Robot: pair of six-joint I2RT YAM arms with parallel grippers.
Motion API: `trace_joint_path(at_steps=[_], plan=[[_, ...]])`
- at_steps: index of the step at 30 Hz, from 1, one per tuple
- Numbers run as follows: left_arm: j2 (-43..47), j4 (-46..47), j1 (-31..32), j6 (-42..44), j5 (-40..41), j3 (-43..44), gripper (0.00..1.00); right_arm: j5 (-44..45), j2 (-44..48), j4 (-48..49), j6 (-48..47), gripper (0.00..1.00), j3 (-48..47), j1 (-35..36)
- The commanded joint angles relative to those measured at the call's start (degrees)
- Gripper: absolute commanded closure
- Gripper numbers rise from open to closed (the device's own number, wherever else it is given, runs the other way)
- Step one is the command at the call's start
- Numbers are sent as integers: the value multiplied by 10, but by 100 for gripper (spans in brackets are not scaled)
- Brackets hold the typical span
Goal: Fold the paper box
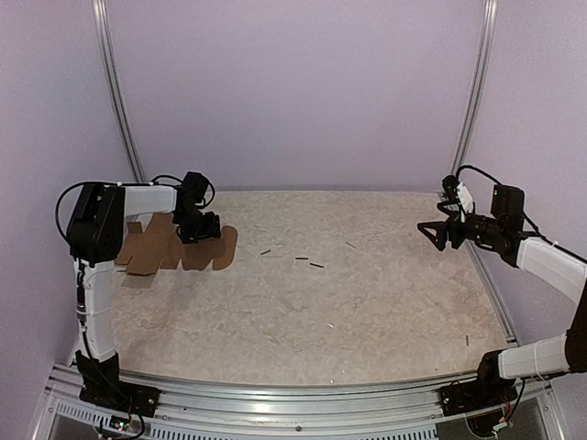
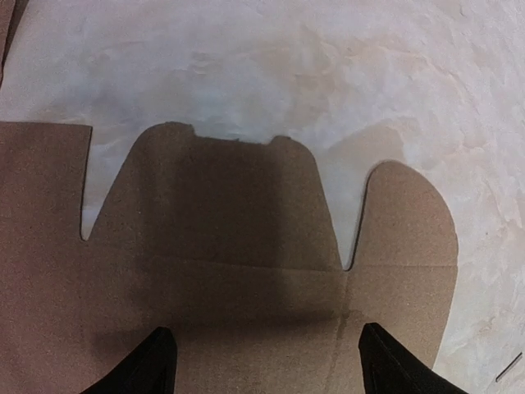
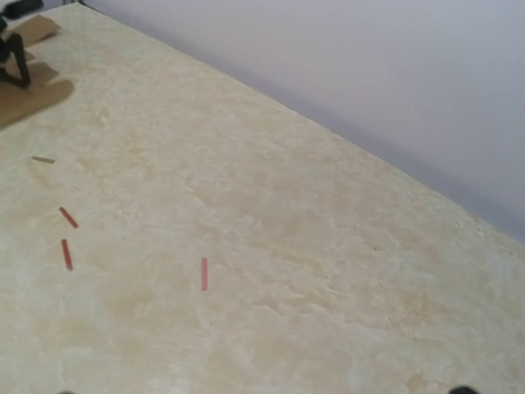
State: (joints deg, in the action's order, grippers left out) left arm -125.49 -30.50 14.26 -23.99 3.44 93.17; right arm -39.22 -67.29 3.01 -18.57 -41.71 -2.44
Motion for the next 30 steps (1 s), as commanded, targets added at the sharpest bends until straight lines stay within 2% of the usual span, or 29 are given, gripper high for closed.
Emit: trace_joint_path(at_steps=[1, 6, 11, 16, 18, 21, 23, 25, 30], plan=[[-44, -22, 45, 4, -31, 3, 25, -17, -14, -26, 12, 3, -15, -7], [-51, -22, 118, 5, -82, -24, 26, -21, -12, -27, 10, 3, -20, -7], [-43, 5, 220, 28, -111, -49, 26, -22, -12, -27, 7, 3, -20, -7], [-61, 18, 330, 54, -132, 13, 27, -25, -17, -40, 13, 3, -23, -7], [-73, 26, 368, 88, -147, 43, 27, -24, -15, -40, 21, 2, -27, -7], [-75, 35, 429, 187, -165, 59, 28, -25, -10, -37, 34, 1, -30, -7], [-58, 37, 471, 292, -198, 32, 30, -29, -6, -34, 38, 0, -27, -7], [-21, 44, 500, 348, -212, -13, 30, -32, -6, -32, 41, 0, -25, -8], [96, 58, 490, 369, -198, -91, 30, -35, -13, -33, 35, 0, -27, -8]])
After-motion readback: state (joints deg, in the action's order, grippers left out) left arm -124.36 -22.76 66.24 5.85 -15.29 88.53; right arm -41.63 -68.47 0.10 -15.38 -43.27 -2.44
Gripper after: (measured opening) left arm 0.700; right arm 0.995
